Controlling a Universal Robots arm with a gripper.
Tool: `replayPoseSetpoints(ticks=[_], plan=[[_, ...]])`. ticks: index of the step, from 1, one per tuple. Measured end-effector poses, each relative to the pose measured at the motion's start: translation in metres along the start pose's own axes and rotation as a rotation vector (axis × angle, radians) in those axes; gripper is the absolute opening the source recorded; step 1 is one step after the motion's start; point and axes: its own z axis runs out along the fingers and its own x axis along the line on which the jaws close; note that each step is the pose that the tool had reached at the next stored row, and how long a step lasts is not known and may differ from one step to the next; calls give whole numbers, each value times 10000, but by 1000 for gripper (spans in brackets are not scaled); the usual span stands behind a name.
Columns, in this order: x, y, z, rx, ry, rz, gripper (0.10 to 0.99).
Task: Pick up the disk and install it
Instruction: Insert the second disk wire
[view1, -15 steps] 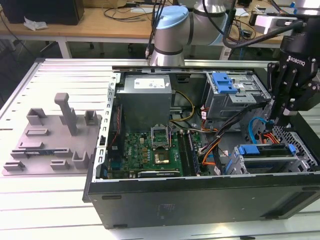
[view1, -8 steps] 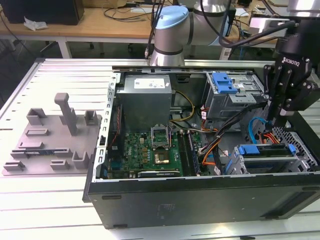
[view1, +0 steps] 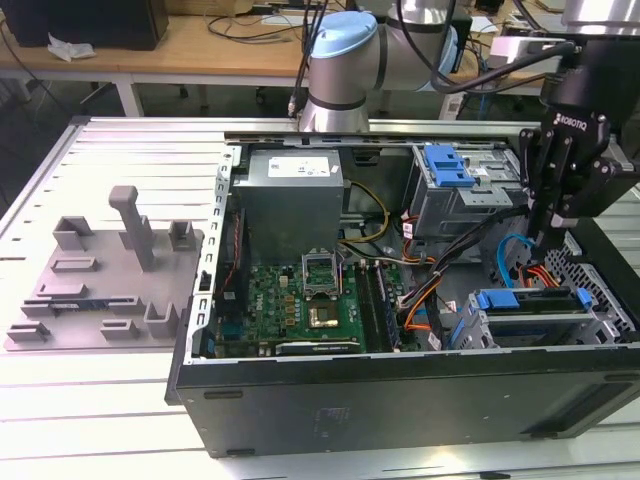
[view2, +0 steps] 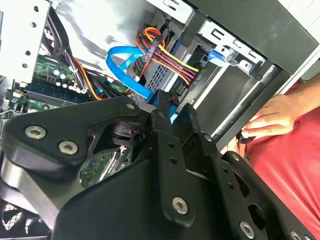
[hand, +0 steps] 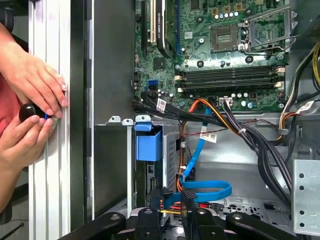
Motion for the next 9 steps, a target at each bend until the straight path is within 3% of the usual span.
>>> replayPoseSetpoints(ticks=[9], plan=[[49,2,33,-7,3,21,302]])
